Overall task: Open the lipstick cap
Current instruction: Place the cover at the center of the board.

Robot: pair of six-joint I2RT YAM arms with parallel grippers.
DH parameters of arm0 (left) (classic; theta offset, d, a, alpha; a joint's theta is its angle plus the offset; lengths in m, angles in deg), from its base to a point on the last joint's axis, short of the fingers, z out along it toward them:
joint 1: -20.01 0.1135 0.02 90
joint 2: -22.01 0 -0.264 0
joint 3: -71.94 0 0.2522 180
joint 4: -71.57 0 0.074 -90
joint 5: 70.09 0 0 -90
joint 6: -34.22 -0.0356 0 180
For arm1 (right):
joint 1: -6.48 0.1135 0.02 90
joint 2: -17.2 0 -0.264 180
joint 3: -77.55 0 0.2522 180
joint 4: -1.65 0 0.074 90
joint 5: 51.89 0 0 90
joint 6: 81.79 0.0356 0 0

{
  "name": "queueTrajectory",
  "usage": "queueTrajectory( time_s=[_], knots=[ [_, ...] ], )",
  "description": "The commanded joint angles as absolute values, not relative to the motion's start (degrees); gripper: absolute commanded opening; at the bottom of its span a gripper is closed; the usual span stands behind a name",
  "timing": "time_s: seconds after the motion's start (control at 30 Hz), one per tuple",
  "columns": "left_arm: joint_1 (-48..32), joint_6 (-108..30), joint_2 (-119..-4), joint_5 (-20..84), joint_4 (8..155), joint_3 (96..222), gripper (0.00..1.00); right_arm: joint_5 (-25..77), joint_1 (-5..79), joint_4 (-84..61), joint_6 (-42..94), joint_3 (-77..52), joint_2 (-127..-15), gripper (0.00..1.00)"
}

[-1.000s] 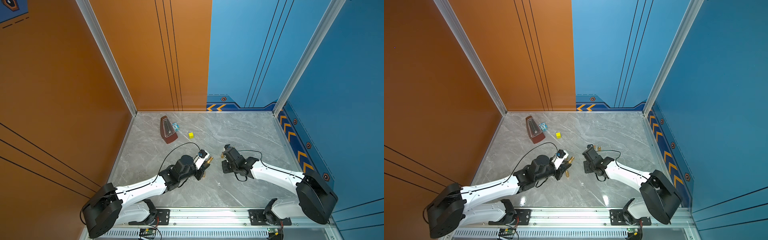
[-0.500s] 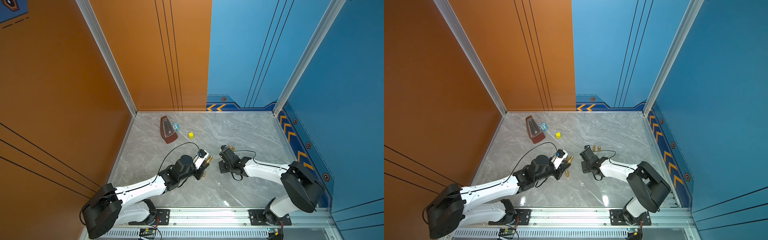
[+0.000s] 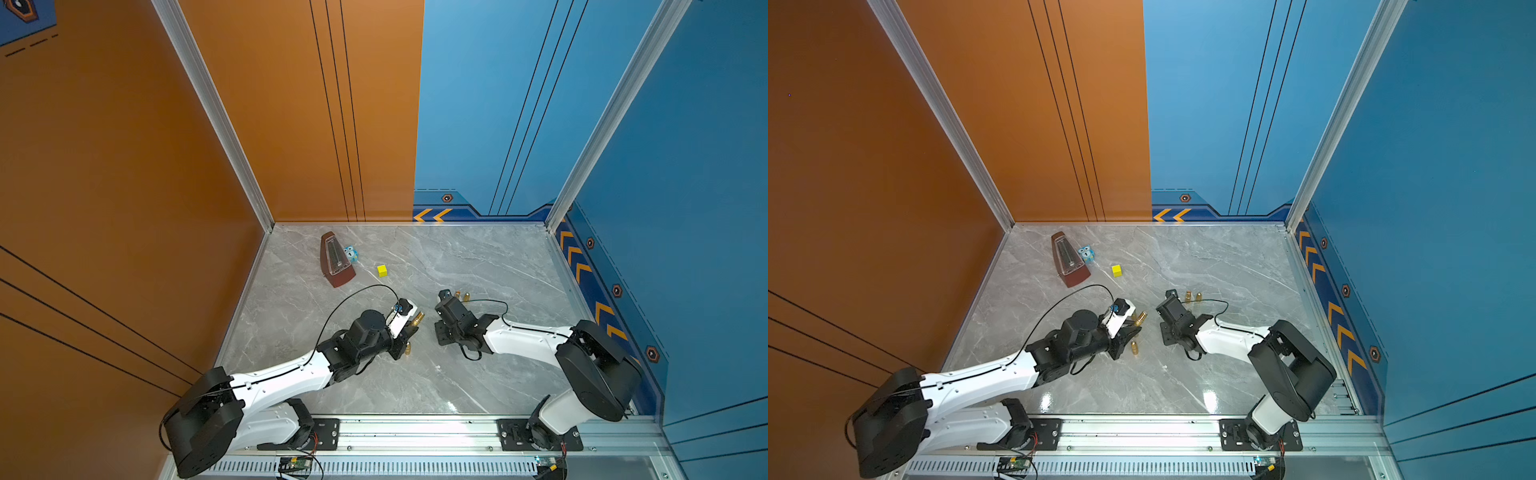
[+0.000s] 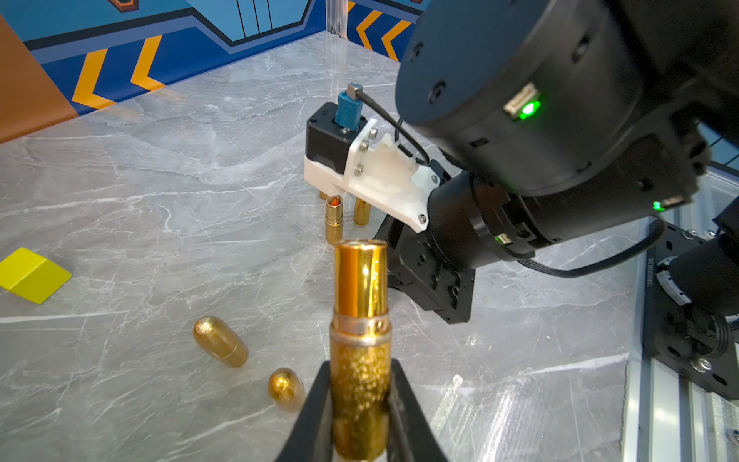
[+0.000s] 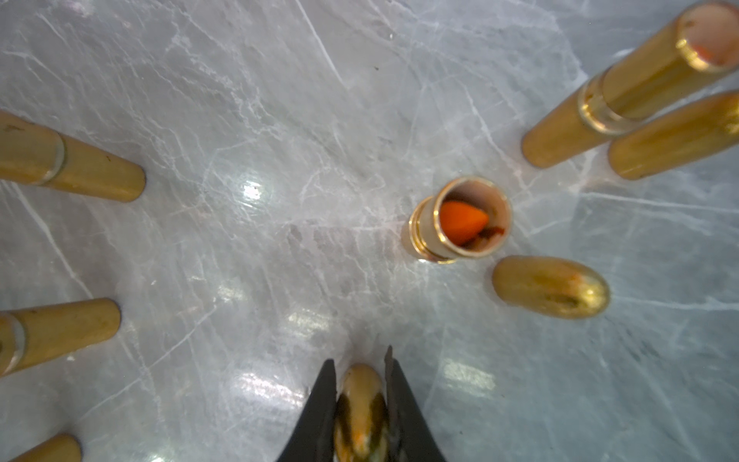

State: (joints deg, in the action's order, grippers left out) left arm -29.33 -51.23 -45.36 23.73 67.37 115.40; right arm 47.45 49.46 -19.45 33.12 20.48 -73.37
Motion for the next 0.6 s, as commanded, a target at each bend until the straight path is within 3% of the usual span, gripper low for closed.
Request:
queueTrajectory(
  time_s=[0.0, 0.57],
  knots=[
    [-28.70, -50.76, -44.22, 23.19, 67.49, 114.29, 0.00, 48.63, 49.94, -20.88, 32.25, 21.12, -74.65, 0.22],
    [-28.51, -50.65, -43.38, 23.33, 67.50, 113.94, 0.00, 47.21, 49.90, -22.31, 32.90, 20.90, -71.77, 0.46]
  ],
)
